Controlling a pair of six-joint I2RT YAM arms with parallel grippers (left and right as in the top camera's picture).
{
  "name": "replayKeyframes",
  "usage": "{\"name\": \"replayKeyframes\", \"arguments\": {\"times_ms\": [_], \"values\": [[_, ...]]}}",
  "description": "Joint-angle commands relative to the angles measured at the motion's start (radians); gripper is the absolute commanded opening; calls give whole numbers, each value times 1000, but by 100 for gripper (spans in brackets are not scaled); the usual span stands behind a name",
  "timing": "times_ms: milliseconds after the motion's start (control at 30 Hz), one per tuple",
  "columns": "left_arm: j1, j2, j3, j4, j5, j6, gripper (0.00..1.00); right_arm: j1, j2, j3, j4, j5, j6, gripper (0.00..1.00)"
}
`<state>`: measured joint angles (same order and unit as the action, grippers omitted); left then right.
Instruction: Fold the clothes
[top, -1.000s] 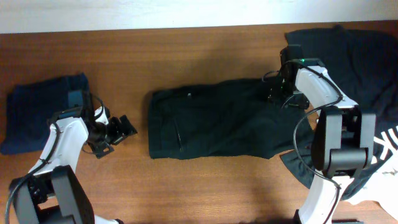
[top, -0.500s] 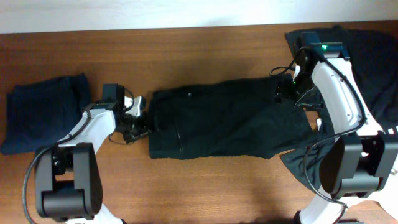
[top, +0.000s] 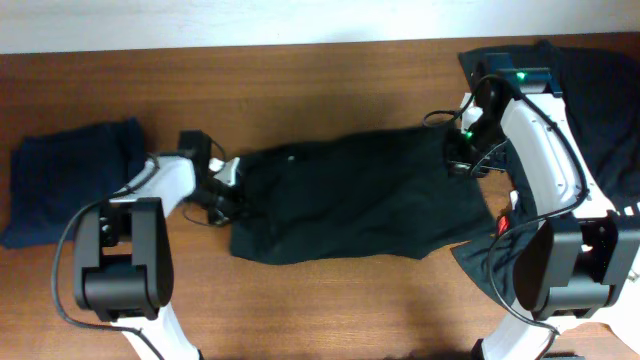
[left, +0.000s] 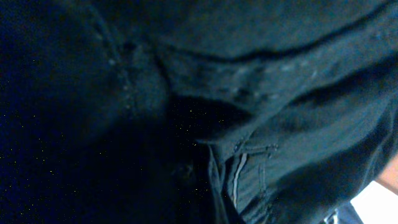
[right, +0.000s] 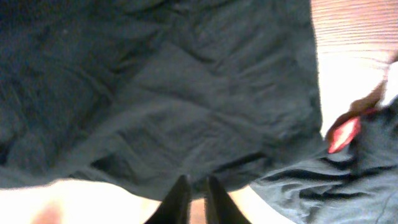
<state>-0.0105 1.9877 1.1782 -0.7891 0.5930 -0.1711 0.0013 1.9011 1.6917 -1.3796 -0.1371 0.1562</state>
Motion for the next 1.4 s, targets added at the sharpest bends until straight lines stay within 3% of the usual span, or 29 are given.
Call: {"name": "replayKeyframes", "arguments": {"times_ms": [0,133,267,367,500,767,900,1000,1167,1367], "values": [[63,-107,165,-147,-235,9,0,70,9,-18,16,-144,-50,6],[63,-190,233,-239,-276,9,0,185,9,-110,132,-241,-48,4],[63,-257,251,-295,-277,8,0,337,9,-255,379,-393,-47,4],[65,-299,274,-328,-276,8,0,480,10,-388,630,-355,-22,5],[64,-323,326,-386,-276,9,1,604,48,-505,892,-267,121,5],[63,-326,341,-410,-197,8,1,758,150,-517,1087,-341,141,5],[63,-326,341,-412,-228,9,1,728,136,-470,1006,-338,140,5],[63,-325,341,-409,-254,9,2,645,73,-371,794,-333,58,6],[63,-325,341,-406,-280,9,3,480,16,-235,513,-135,35,6],[43,-325,341,-402,-271,8,4,280,21,-301,393,0,-2,6]]}}
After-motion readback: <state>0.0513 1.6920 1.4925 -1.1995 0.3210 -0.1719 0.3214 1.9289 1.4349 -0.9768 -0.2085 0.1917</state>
